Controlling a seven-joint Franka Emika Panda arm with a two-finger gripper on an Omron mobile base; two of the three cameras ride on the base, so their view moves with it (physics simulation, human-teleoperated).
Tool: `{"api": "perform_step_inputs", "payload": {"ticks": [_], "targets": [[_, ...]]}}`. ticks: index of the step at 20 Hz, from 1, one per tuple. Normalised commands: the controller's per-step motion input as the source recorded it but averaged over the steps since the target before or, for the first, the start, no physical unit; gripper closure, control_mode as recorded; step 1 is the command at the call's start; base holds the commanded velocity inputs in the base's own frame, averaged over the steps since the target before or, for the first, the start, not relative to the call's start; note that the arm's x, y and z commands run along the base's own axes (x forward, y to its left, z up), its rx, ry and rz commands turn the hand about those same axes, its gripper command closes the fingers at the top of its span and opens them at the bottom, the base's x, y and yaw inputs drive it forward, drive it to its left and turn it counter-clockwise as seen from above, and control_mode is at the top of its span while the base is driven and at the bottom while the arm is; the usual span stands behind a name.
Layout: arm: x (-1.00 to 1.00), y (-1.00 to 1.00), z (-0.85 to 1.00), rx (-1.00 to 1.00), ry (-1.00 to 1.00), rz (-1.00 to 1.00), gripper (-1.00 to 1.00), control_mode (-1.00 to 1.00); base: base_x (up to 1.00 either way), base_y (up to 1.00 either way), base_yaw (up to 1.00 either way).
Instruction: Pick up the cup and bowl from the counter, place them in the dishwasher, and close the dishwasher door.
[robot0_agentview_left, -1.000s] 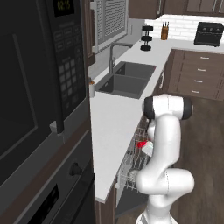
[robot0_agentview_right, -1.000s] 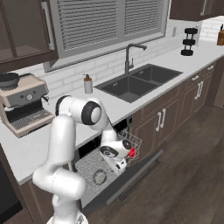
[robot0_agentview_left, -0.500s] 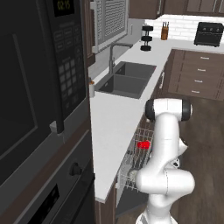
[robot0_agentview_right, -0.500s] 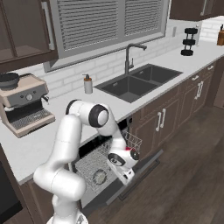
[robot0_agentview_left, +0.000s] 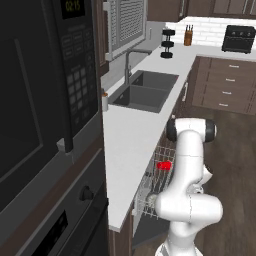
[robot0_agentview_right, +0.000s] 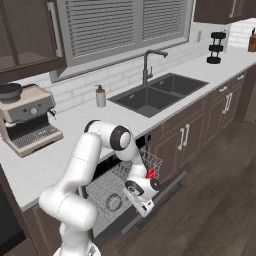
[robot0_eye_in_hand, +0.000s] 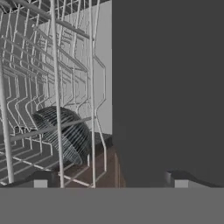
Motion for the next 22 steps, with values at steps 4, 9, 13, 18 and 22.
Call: {"api": "perform_step_inputs", "payload": {"ticks": [4, 9, 13, 18, 22], "targets": [[0.50, 0.32, -0.30, 0.00, 0.00, 0.00, -1.00, -1.00, 0.00, 0.00, 0.00], [0.61, 0.51, -0.22, 0.00, 0.00, 0.00, -1.00, -1.00, 0.00, 0.00, 0.00], [0.51, 0.60, -0.06, 0.02, 0.00, 0.00, -1.00, -1.00, 0.00, 0.00, 0.00], [0.36, 0.60, 0.09, 0.11, -0.01, 0.02, -1.00, -1.00, 0.00, 0.00, 0.00], [0.32, 0.51, 0.27, 0.06, -0.01, 0.01, -1.00, -1.00, 0.00, 0.00, 0.00]]}}
